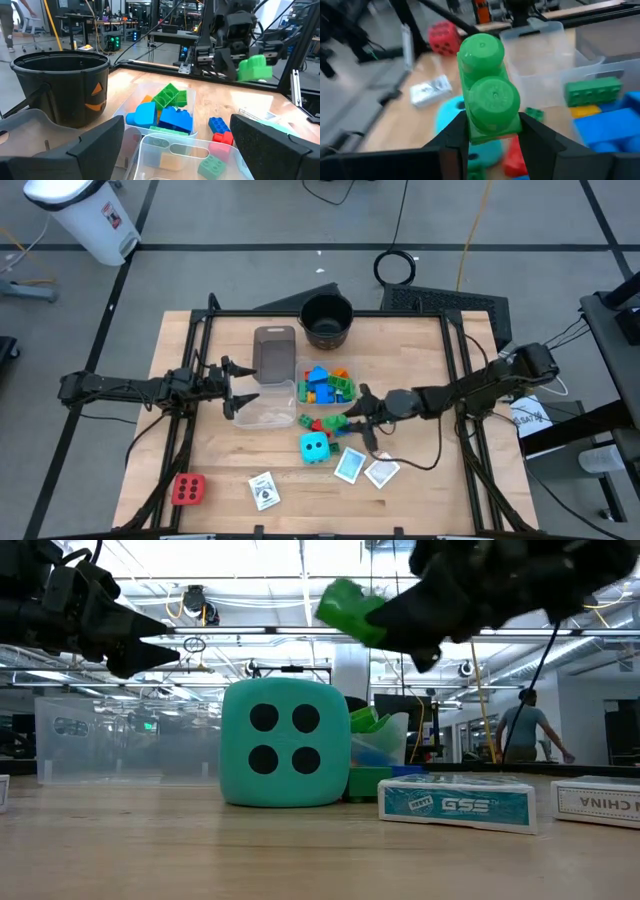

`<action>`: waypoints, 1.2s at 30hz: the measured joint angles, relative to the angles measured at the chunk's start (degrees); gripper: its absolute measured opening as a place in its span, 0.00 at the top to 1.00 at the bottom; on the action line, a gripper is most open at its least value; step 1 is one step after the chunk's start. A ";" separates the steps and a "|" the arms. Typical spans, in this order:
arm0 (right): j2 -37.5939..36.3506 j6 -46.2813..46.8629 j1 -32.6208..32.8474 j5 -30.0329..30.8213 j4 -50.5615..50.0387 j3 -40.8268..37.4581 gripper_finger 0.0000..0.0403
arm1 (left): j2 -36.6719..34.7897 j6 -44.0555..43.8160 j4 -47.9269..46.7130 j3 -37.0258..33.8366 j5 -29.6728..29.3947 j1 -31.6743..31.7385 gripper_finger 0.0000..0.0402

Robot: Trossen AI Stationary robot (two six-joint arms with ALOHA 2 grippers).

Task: Pick & Place Toys
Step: Put the green game piece into the right transparent bin, then put the blue game piece into the right transparent bin

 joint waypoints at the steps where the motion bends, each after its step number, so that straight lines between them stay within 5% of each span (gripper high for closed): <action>1: 0.54 -1.38 -0.77 0.02 -2.53 1.70 0.72 | -0.02 0.00 0.00 0.00 0.00 0.00 0.09; 11: 7.14 -5.11 -10.31 3.21 -10.48 7.31 0.69 | 0.00 0.00 -0.02 0.00 0.02 0.00 0.09; 16: 6.90 -5.45 -12.75 3.06 -11.25 7.29 0.60 | -0.02 0.00 0.02 0.00 0.00 -0.02 0.09; 26: 4.46 -8.26 -11.85 1.45 -13.52 7.27 0.26 | -0.02 0.00 0.00 0.00 0.00 -0.02 0.09; 36: 3.98 -14.59 -4.12 -0.28 -14.10 7.29 0.24 | 0.00 0.00 -0.02 0.00 0.02 -0.02 0.09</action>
